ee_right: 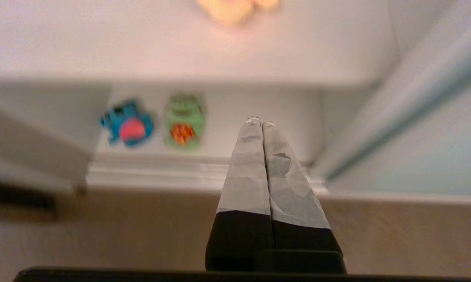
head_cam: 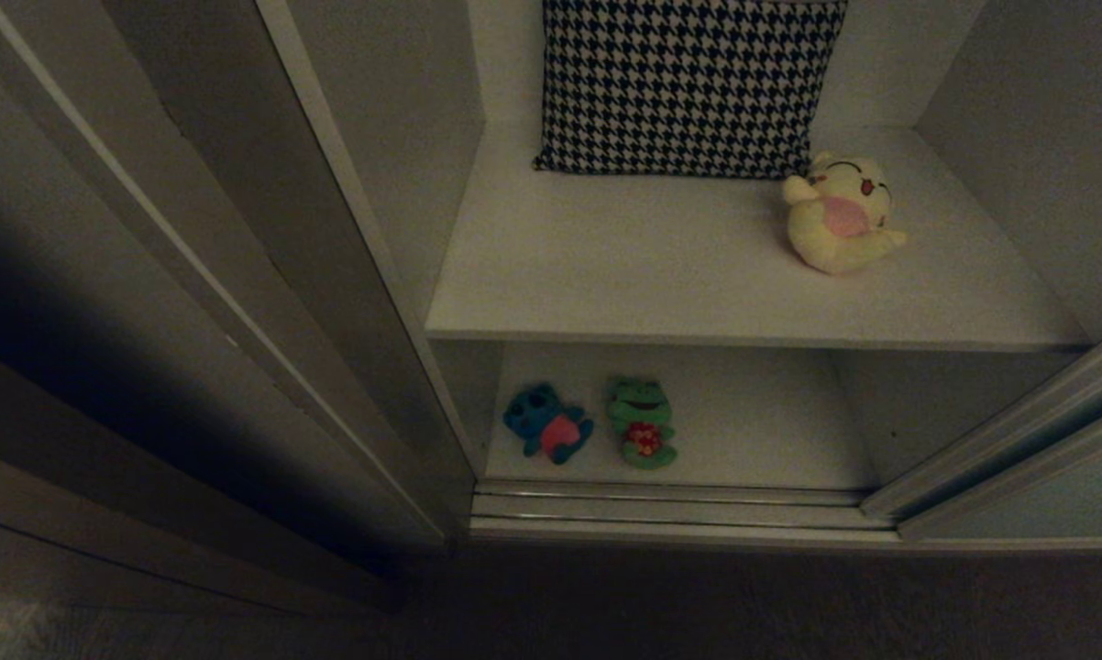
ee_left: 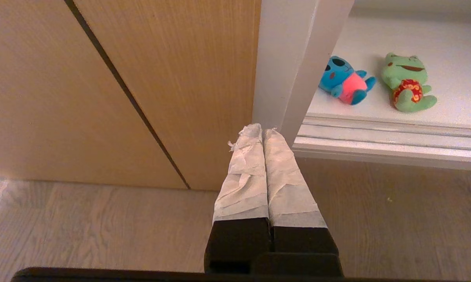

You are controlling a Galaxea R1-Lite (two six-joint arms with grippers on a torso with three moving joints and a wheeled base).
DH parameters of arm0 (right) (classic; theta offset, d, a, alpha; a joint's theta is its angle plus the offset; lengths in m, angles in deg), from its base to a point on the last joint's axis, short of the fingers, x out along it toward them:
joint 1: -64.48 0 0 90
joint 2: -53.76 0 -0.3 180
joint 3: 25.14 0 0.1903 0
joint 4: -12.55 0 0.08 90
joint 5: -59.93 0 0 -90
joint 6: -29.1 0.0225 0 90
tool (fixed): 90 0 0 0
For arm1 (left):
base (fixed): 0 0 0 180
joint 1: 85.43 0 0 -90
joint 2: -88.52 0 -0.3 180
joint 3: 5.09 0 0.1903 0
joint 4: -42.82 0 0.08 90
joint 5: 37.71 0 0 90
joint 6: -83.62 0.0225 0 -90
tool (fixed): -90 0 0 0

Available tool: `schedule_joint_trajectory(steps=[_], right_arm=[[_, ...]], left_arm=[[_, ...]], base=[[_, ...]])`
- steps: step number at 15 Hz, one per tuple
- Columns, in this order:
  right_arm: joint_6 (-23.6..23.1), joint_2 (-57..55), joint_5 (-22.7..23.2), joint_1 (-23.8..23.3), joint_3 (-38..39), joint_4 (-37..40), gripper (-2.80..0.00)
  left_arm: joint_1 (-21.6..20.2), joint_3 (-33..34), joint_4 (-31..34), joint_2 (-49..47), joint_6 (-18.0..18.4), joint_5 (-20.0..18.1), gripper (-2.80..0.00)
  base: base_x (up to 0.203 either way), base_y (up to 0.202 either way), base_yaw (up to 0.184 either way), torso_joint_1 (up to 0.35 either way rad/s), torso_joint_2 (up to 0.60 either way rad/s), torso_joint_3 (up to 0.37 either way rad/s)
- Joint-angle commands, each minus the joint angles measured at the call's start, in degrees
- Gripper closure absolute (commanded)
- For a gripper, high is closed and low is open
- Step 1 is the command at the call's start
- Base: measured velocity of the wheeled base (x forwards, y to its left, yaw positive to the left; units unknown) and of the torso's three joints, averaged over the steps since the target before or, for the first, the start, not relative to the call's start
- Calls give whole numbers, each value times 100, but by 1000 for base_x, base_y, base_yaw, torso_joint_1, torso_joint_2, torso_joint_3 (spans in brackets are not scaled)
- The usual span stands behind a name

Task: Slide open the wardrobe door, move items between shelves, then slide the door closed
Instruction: Place the pink doll on the lower shelf

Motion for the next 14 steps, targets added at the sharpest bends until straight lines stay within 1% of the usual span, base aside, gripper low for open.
schedule_joint_trajectory(steps=[1, 2, 4, 5, 6, 7, 8, 9, 12, 13, 14], right_arm=[[202, -1403, 25, -19, -366, -475, 0], [392, -1741, 32, -21, -508, -690, 0], [915, -2422, 117, -91, -807, -1134, 0], [1118, -2681, 303, -159, -968, -1256, 0], [1253, -2894, 610, -269, -1154, -1311, 0], [1340, -3068, 795, -396, -1248, -1337, 0], [1387, -3229, 847, -460, -1283, -1378, 0], [1400, -3440, 858, -482, -1306, -1463, -280], [1541, -4142, 955, -551, -1368, -1847, -280], [1695, -4356, 1043, -561, -1351, -2134, -280], [1815, -4533, 1244, -565, -1338, -2484, -280]], left_arm=[[-1, 0, -2, -7, -2, 2, 0], [-1, 0, -2, -7, -2, 2, 0], [-1, 0, -2, -7, -2, 2, 0], [-1, 0, -2, -7, -2, 2, 0], [-1, 0, -2, -7, -2, 2, 0], [-1, 0, -2, -7, -2, 2, 0], [-1, 0, -2, -7, -2, 2, 0], [-1, 0, -2, -7, -2, 2, 0], [-1, 0, -2, -7, -2, 2, 0], [-1, 0, -2, -7, -2, 2, 0], [-1, 0, -2, -7, -2, 2, 0]], base=[[0, 0, 0, 0, 0, 0], [0, 0, 0, 0, 0, 0], [0, 0, 0, 0, 0, 0], [0, 0, 0, 0, 0, 0], [0, 0, 0, 0, 0, 0], [0, 0, 0, 0, 0, 0], [0, 0, 0, 0, 0, 0], [0, 0, 0, 0, 0, 0], [0, 0, 0, 0, 0, 0], [0, 0, 0, 0, 0, 0], [0, 0, 0, 0, 0, 0]])
